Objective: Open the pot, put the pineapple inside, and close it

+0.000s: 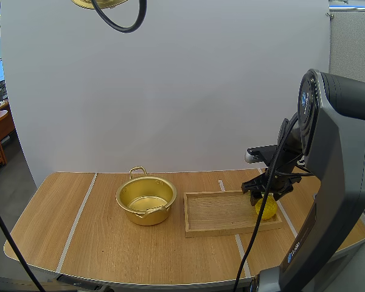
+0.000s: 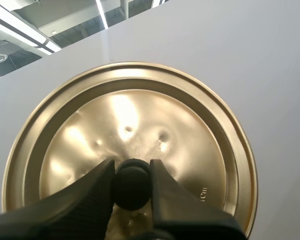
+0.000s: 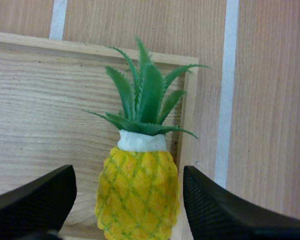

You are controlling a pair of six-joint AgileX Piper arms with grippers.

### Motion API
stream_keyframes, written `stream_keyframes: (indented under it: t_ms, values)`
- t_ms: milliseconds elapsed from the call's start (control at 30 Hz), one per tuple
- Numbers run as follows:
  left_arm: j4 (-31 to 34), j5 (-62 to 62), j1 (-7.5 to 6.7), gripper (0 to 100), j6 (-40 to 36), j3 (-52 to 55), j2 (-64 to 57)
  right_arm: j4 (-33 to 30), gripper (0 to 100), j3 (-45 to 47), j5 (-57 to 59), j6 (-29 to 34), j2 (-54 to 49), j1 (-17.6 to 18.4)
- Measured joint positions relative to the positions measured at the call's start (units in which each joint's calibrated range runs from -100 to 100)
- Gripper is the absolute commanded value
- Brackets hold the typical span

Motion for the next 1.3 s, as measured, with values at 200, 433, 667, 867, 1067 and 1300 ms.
stream_keyframes:
  t_ms: [200, 433, 667, 867, 1067, 1300]
  values:
    - [0.0, 0.0, 0.0, 0, 0.0, 0.0, 0.0, 0.0, 100, 0.0, -0.19, 0.0, 2.98, 0.0]
    - [0.0, 0.0, 0.0, 0, 0.0, 0.0, 0.0, 0.0, 100, 0.0, -0.55, 0.0, 5.39, 0.0]
    - [0.0, 0.0, 0.0, 0, 0.0, 0.0, 0.0, 0.0, 86, 0.0, -0.72, 0.0, 5.39, 0.0]
    - [0.0, 0.0, 0.0, 0, 0.0, 0.0, 0.0, 0.0, 0, 0.0, -0.72, -0.11, 5.39, 0.0]
    - [0.0, 0.0, 0.0, 0, 0.0, 0.0, 0.0, 0.0, 0, 0.0, -0.19, -0.11, 5.39, 0.0]
    - [0.0, 0.0, 0.0, 0, 0.0, 0.0, 0.0, 0.0, 0, 0.0, 0.58, -0.11, -1.93, 0.18]
